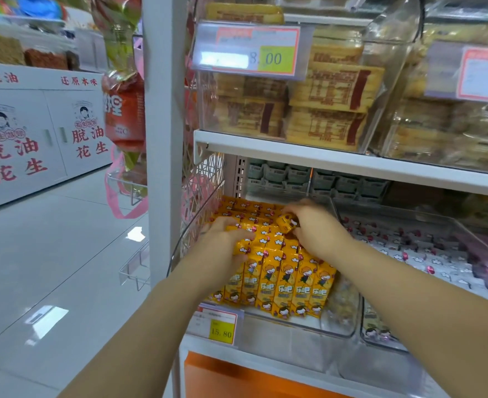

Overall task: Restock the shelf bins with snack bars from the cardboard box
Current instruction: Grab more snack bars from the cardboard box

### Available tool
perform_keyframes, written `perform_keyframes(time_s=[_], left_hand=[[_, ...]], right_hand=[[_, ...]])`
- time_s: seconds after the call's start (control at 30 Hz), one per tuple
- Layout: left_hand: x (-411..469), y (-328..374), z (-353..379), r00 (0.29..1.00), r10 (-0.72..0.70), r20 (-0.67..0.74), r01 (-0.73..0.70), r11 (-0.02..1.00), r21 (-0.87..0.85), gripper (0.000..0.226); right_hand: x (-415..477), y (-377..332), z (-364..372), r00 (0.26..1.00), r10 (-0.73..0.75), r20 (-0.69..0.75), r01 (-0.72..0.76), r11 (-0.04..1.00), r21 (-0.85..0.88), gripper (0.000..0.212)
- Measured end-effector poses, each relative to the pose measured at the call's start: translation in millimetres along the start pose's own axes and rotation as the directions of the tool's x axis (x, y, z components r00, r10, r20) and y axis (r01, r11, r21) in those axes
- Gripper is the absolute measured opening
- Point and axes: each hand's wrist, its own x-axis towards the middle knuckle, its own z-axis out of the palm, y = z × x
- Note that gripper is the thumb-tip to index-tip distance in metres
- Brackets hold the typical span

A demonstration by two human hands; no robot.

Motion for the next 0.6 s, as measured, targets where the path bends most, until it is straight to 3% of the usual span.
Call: perform_keyframes(time_s=[0.07, 0.13, 0.2, 0.3, 0.43, 0.6], left_hand=[[1.5, 6.3, -4.4, 0.996, 0.036, -0.084, -0.043, 0.995, -0.087, 0.041], [1.7, 16.1, -11.0, 0.996, 0.022, -0.09, -0.055, 0.924, -0.377, 0.041], [1.4, 25.8, -17.0, 0.998, -0.041, -0.039, 0.004, 0.736, -0.677, 0.042], [0.3, 36.5, -20.1, 0.992, -0.106, 0.062, 0.109, 0.52, -0.848, 0.04], [-4.2, 53.1, -14.6, 0.981, 0.008, 0.195, 0.158, 0.556, -0.816, 0.04], [-3.2, 71.4, 0.6, 0.975, 0.045, 0.216, 0.143, 0.616, -0.775, 0.048]], right_hand=[[-10.2, -4.9, -8.3, 0.988, -0.122, -0.099, 0.128, 0.99, 0.052, 0.051], [-26.9, -9.2, -15.8, 0.953, -0.263, -0.147, 0.275, 0.959, 0.063, 0.049], [-45.8, -9.5, -20.6, 0.909, -0.401, -0.114, 0.408, 0.912, 0.04, 0.05], [-64.0, 1.0, -25.6, 0.797, -0.599, -0.07, 0.597, 0.8, -0.058, 0.054], [-78.3, 15.8, -33.0, 0.716, -0.697, -0.036, 0.687, 0.712, -0.145, 0.063], [-88.5, 34.0, -33.9, 0.667, -0.744, 0.03, 0.74, 0.658, -0.138, 0.073]])
